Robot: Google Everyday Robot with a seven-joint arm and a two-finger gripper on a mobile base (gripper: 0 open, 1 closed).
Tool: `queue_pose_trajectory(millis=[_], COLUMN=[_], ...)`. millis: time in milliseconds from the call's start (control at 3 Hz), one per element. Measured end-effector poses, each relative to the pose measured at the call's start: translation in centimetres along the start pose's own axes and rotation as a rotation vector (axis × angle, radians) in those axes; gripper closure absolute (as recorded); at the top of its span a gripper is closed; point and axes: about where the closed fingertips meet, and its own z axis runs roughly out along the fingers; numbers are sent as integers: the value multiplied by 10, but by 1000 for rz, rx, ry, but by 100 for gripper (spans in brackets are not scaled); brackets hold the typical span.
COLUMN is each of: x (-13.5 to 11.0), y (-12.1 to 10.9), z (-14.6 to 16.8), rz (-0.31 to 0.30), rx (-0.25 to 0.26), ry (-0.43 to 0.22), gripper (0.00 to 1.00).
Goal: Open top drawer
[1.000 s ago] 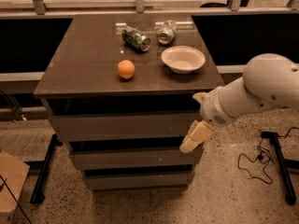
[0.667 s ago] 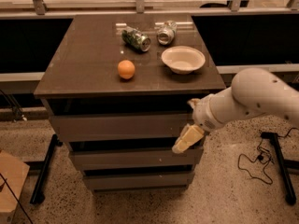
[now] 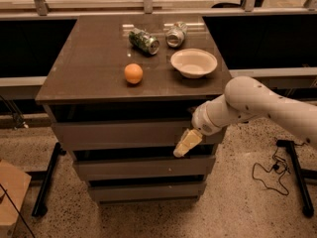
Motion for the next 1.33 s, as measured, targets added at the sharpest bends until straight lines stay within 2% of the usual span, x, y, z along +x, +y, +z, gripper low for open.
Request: queue_pose_trajectory(millis=[333, 667, 1000, 1333], x=[18, 17, 15, 13], y=[-3, -3, -3, -3], z=[13, 11, 8, 6], rz=[-35, -36, -36, -36], rx=[-33, -33, -33, -33], ry=[113, 115, 115, 115], gripper=[31, 55, 52, 29])
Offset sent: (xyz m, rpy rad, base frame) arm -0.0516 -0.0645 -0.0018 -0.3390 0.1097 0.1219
